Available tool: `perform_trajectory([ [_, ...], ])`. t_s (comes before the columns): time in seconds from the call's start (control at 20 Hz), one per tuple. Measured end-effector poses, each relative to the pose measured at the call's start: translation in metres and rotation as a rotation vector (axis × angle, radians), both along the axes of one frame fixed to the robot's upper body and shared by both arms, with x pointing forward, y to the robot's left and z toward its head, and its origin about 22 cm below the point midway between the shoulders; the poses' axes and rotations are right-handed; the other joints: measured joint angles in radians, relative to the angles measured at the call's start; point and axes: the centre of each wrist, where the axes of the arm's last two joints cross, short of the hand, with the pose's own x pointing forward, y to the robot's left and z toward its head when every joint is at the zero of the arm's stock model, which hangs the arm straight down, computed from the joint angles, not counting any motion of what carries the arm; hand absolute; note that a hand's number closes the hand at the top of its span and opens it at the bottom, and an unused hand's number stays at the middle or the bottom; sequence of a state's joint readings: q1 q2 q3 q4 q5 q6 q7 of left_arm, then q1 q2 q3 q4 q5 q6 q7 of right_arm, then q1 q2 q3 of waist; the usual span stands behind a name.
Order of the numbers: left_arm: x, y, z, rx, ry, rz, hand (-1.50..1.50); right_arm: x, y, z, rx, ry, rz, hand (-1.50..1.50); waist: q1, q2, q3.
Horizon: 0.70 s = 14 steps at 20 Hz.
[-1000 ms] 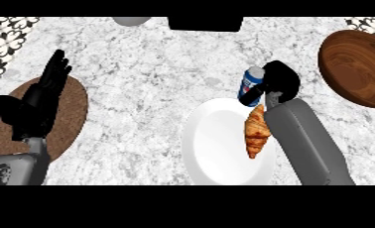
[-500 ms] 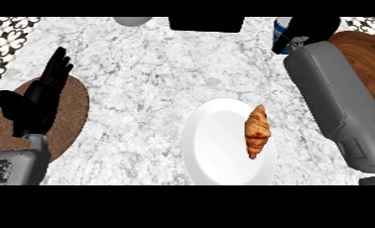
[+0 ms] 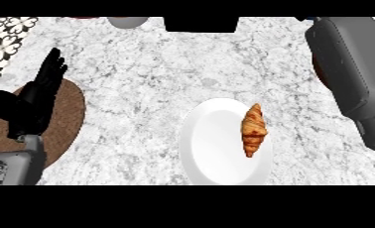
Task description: Pick the can from the plate and place it in the bowl
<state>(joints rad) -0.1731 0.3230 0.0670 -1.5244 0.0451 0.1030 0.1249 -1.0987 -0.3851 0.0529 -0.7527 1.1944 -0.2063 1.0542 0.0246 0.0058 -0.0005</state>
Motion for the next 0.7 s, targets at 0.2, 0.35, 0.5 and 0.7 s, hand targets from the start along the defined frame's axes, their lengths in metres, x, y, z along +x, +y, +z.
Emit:
perform_trajectory([
  [0.2, 0.0, -0.002, -0.003, 0.0, 0.004, 0.014, 0.0, 0.0, -0.021, 0.001, 0.041, -0.044, -0.023, 1.5, -0.009, -0.002, 0.0],
  [0.35, -0.005, -0.002, -0.006, 0.001, 0.005, 0.011, 0.0, -0.002, -0.049, -0.004, 0.086, -0.078, -0.047, 1.5, -0.011, -0.002, 0.001],
  [0.5, -0.003, -0.001, 0.001, -0.003, 0.001, 0.006, 0.0, -0.003, -0.079, -0.01, 0.12, -0.11, -0.071, 1.5, -0.005, 0.001, 0.001],
  [0.7, 0.001, 0.002, -0.001, 0.002, -0.005, 0.011, 0.0, -0.011, -0.117, -0.037, 0.138, -0.132, -0.081, 1.5, -0.007, 0.002, 0.001],
])
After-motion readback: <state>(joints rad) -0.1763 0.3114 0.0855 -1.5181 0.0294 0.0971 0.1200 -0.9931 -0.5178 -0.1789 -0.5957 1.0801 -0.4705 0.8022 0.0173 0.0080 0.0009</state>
